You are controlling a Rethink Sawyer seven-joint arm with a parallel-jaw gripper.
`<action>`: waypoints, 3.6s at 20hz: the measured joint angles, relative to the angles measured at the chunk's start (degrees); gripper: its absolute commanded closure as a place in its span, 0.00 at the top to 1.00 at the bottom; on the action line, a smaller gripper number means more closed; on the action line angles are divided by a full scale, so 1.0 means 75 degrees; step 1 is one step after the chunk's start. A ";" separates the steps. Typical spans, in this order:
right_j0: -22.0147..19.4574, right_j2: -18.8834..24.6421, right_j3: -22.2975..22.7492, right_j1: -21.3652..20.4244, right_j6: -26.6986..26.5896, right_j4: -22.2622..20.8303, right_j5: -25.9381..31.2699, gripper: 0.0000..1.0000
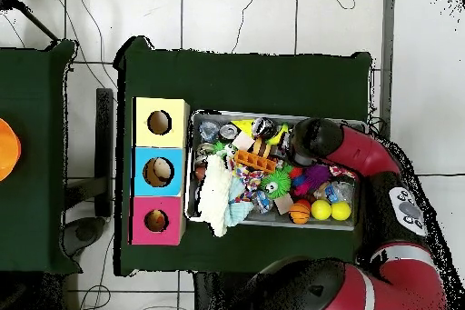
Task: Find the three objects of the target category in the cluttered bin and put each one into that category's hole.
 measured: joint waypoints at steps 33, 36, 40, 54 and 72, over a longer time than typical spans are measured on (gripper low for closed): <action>0.0980 -0.0632 0.0800 -0.0284 0.0005 0.0298 -0.1134 1.00; 0.1022 -0.0685 0.0842 -0.0306 0.0005 0.0354 -0.1135 1.00; 0.1064 -0.0755 0.0994 -0.0380 0.0005 0.0482 -0.1135 1.00; 0.1485 -0.1111 0.1747 -0.0916 0.0013 0.0931 -0.1132 1.00; 0.0514 -0.1109 0.1171 -0.1216 0.0013 0.0904 -0.0090 1.00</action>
